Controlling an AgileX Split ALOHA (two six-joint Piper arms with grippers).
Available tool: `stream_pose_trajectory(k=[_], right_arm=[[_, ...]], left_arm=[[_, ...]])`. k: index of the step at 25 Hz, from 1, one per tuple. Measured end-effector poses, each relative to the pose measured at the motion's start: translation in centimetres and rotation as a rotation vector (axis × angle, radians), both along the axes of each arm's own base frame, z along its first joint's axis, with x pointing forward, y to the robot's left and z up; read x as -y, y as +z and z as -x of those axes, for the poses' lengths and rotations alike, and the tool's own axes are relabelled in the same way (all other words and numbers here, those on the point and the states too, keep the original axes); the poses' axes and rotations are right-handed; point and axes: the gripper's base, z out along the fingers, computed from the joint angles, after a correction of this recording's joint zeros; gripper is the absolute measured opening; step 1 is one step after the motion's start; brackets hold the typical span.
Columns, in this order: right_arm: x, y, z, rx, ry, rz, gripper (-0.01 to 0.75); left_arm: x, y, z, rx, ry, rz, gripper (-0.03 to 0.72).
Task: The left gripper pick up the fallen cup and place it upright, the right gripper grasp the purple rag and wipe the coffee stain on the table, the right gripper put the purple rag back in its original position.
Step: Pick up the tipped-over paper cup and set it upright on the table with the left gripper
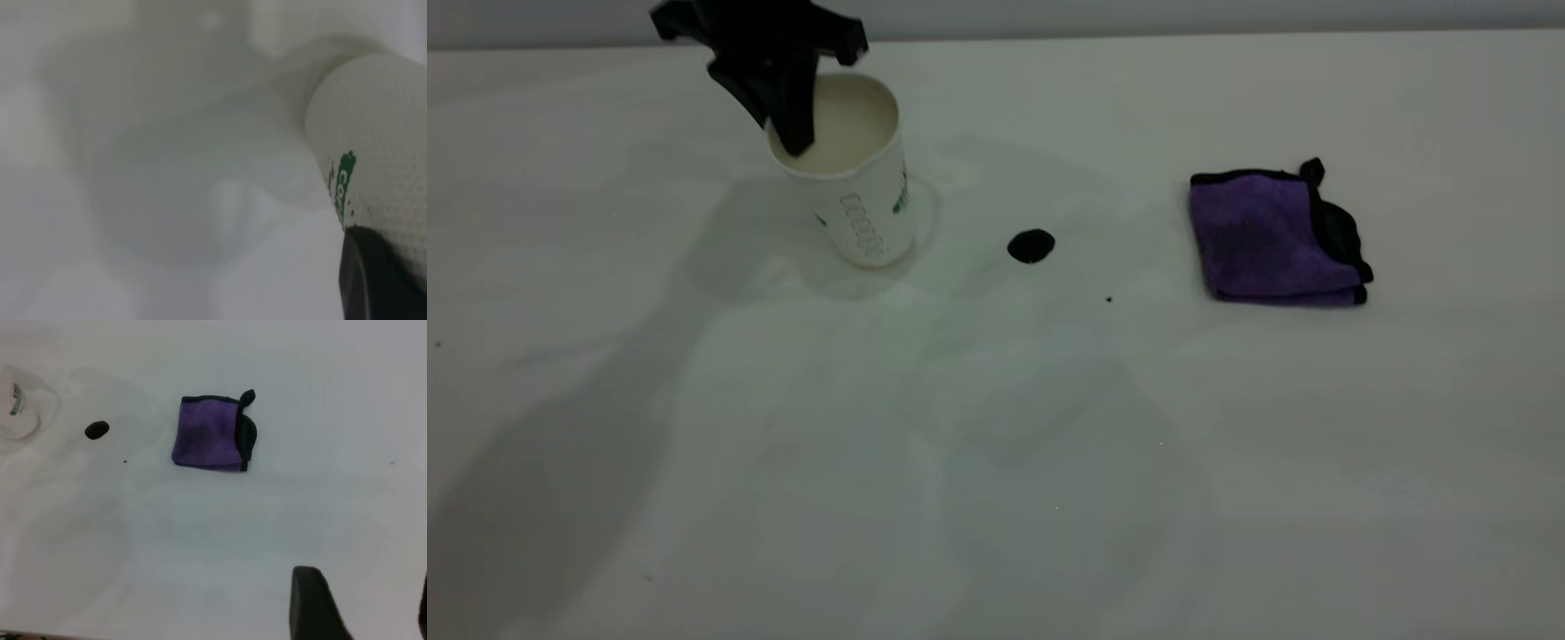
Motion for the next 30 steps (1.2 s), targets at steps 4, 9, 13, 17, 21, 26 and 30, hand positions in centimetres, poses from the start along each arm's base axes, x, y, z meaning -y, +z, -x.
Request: stream_pose_trajectory(k=[4,9,13,17,21,26,30], right_arm=[[0.0,0.0,0.0,0.000,0.000,0.000,0.419],[0.0,0.0,0.0,0.000,0.000,0.000,0.419],[0.0,0.0,0.0,0.000,0.000,0.000,0.419],[0.0,0.0,0.0,0.000,0.000,0.000,0.419],[0.0,0.0,0.0,0.000,0.000,0.000,0.419],[0.0,0.0,0.0,0.000,0.000,0.000,0.419],[0.0,0.0,0.0,0.000,0.000,0.000,0.419]], left_arm=[[0.2,-0.4,-0.6,0.003,0.011,0.002,0.003],[0.2,-0.4,-0.7,0.007,0.016,0.003,0.014],[0.2,-0.5,-0.7,0.007,0.016,0.003,0.057],[0.3,-0.6,-0.9,0.020,0.018,0.007,0.146],[0.3,-0.6,-1.1,0.038,0.024,0.011,0.274],[0.4,0.0,-1.3,0.035,0.019,0.012,0.373],[0.7,2.2,-1.9,0.041,0.009,0.016,0.387]])
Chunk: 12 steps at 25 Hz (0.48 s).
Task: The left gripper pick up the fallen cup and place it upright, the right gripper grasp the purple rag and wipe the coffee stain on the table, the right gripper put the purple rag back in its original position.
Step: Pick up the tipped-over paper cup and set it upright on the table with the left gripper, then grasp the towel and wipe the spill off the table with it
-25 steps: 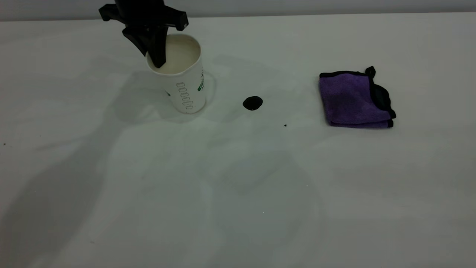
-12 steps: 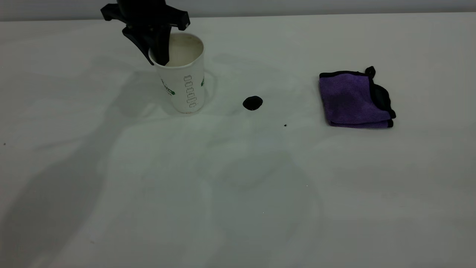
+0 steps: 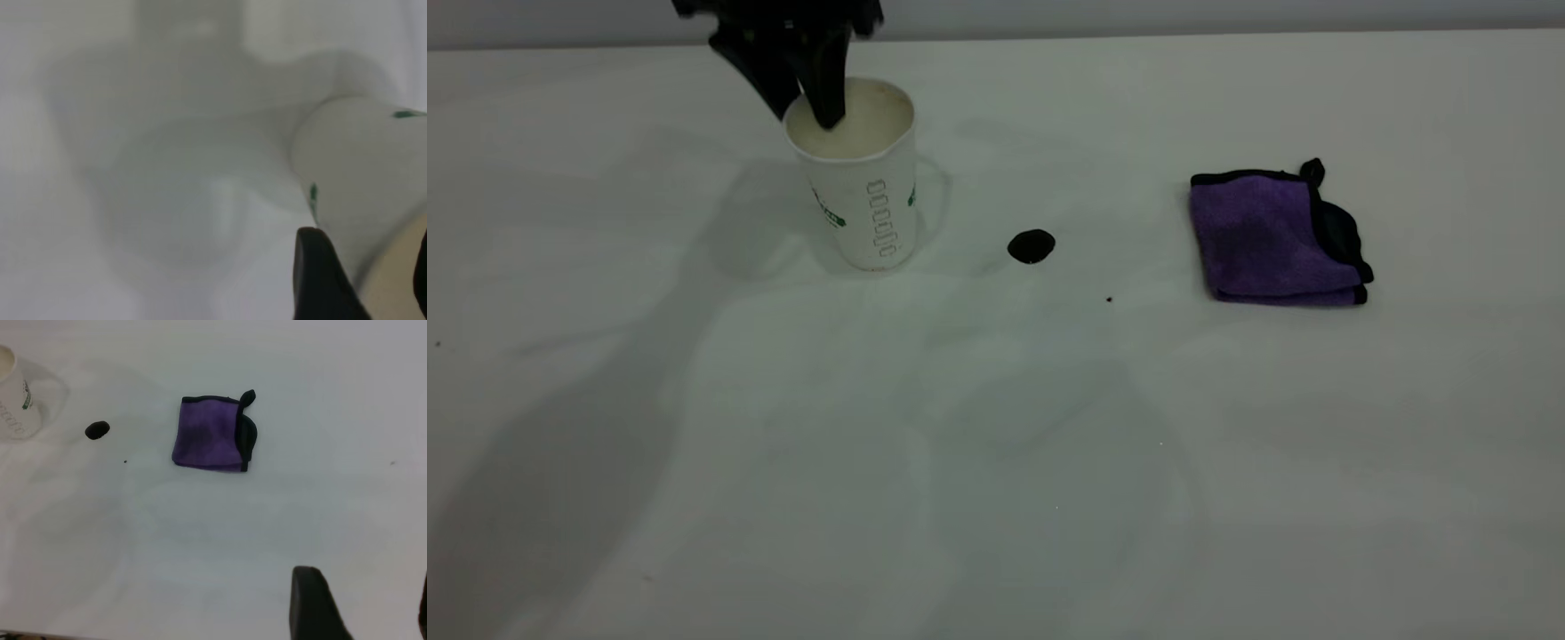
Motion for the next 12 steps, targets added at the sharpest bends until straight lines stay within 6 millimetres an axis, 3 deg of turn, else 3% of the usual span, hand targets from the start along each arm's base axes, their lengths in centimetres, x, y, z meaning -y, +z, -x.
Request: stream_pose_trajectory(k=[7,12], right_arm=[[0.0,0.0,0.0,0.001,0.000,0.000,0.419],[0.0,0.0,0.0,0.002,0.000,0.000,0.419]], left_arm=[[1.3,5.6,-1.5,0.135,-0.023,0.042,0.389],[2.5,10.1,-1.2,0.250,-0.041,0.078,0.389]])
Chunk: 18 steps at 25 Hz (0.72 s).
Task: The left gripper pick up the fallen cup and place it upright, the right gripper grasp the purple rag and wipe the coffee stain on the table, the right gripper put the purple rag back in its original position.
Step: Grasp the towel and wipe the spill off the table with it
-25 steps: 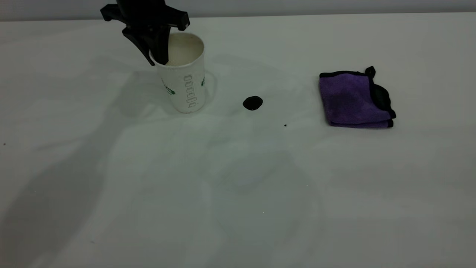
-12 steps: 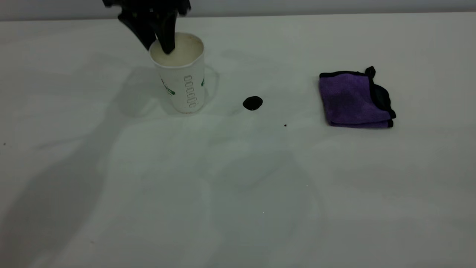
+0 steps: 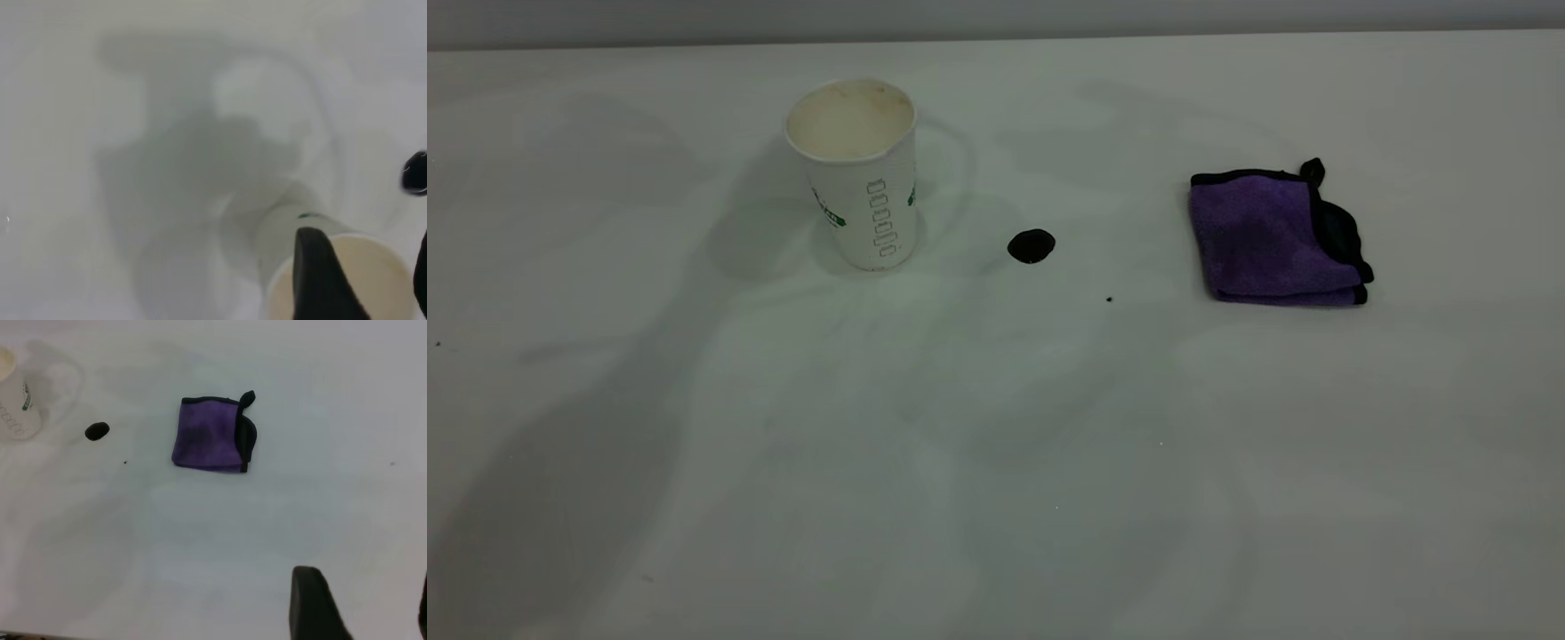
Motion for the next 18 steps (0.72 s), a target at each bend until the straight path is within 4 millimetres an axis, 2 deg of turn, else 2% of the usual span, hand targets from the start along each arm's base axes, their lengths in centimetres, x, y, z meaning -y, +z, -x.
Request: stream_pose_trajectory(k=[2,5,11,14,18], right_arm=[[0.0,0.0,0.0,0.000,0.000,0.000,0.419],[0.0,0.0,0.0,0.000,0.000,0.000,0.419],[0.0,0.0,0.0,0.000,0.000,0.000,0.419],[0.0,0.0,0.0,0.000,0.000,0.000,0.419],[0.0,0.0,0.0,0.000,0.000,0.000,0.419]], left_arm=[[0.6,2.3,0.7,0.041,-0.003,0.018,0.389],[1.6,6.9,2.3,0.120,-0.009,0.056,0.389],[3.2,17.9,8.3,0.328,-0.082,0.152,0.389],[2.4,21.9,11.0,0.399,-0.072,0.193,0.389],[0.6,24.7,14.7,0.411,-0.029,0.212,0.389]])
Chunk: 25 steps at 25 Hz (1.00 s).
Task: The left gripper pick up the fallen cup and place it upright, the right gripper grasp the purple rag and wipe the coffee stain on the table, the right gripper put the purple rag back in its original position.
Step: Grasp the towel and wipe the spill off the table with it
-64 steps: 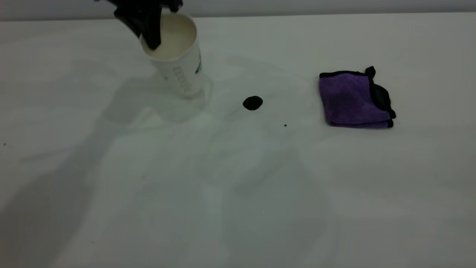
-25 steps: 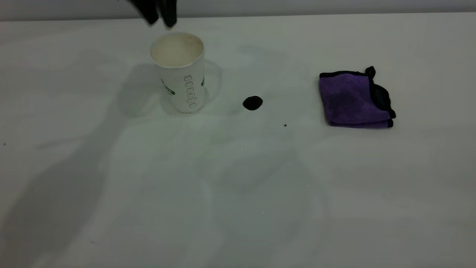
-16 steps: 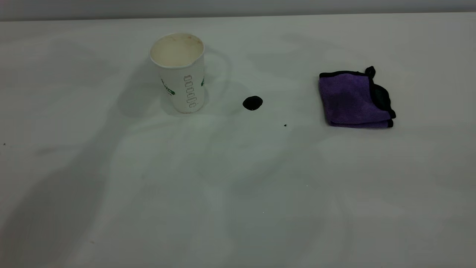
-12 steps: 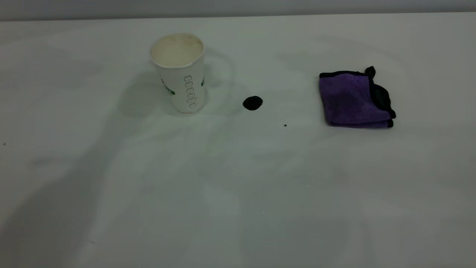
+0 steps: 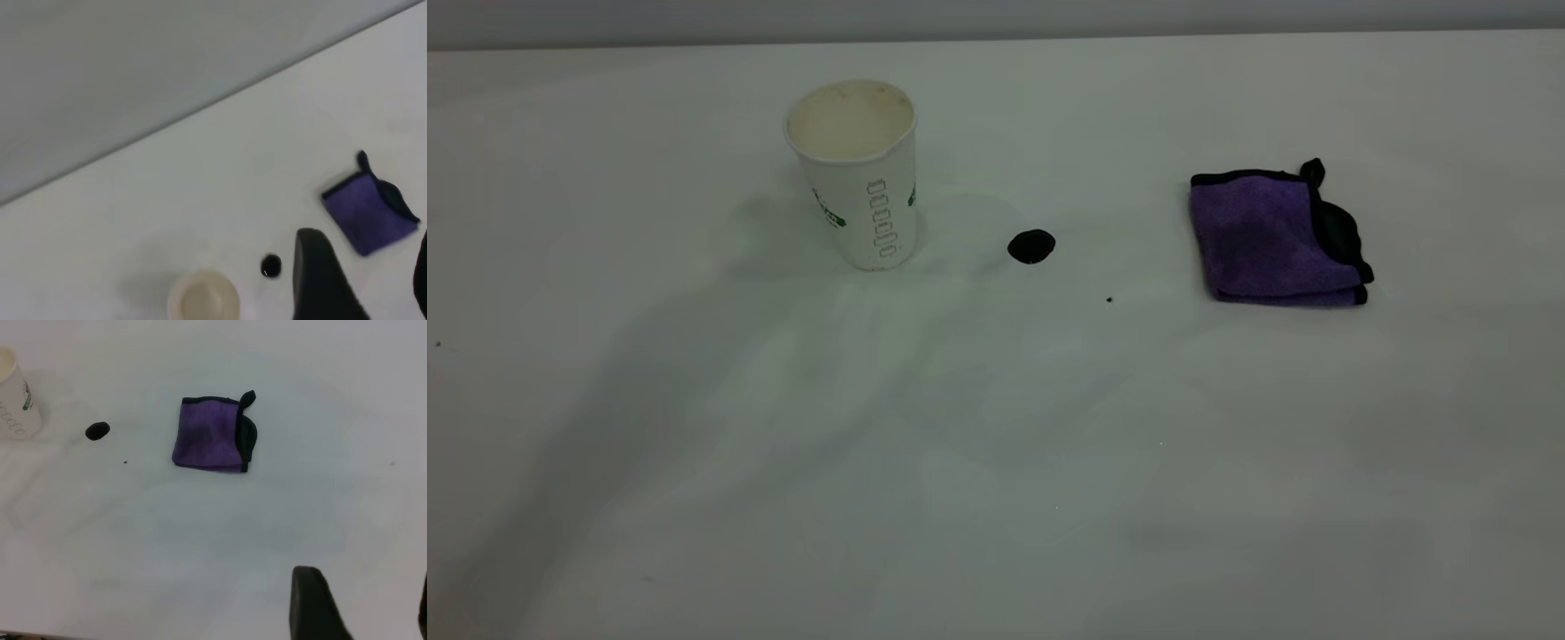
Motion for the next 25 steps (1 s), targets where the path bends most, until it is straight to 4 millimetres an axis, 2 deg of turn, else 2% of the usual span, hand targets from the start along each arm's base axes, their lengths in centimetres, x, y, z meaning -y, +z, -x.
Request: stream_pose_trajectory(k=[3,7,12,18,21,25], right_arm=[[0.0,0.0,0.0,0.000,0.000,0.000,0.419],[0.0,0.0,0.0,0.000,0.000,0.000,0.419],[0.0,0.0,0.0,0.000,0.000,0.000,0.419],[0.0,0.0,0.0,0.000,0.000,0.000,0.419],[0.0,0.0,0.0,0.000,0.000,0.000,0.419],[0.0,0.0,0.0,0.000,0.000,0.000,0.419]], left_arm=[[-0.9,0.5,3.3,-0.030,-0.012,-0.012,0.389],[-2.4,-0.6,7.8,-0.107,-0.015,-0.032,0.389],[-5.1,-3.5,12.9,-0.209,0.004,-0.070,0.389],[-8.3,-6.0,19.1,-0.252,0.039,-0.061,0.389],[-9.5,-7.9,21.3,-0.287,0.064,-0.061,0.408],[-10.8,-11.6,23.7,-0.366,0.099,-0.082,0.483]])
